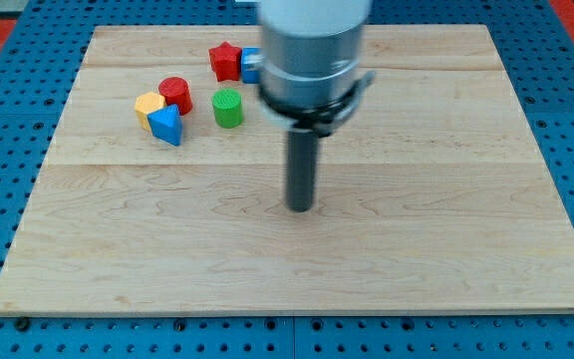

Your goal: Slide the yellow hexagon into the red circle

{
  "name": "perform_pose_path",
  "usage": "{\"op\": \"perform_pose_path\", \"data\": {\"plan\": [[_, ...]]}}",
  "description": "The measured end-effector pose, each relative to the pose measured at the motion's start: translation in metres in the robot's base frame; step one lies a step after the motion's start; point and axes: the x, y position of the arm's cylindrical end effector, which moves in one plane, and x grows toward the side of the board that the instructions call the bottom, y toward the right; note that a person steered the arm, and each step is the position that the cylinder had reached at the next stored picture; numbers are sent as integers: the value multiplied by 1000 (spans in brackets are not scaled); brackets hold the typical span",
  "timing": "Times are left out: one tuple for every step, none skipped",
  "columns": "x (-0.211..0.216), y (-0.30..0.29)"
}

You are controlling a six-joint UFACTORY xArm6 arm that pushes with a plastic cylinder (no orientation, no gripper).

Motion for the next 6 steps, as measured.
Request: {"op": "perform_pose_path", "data": {"plan": [[-12, -86], [-48, -113], [-70, -154], [-92, -193], [-117, -179], [-121, -138]]}}
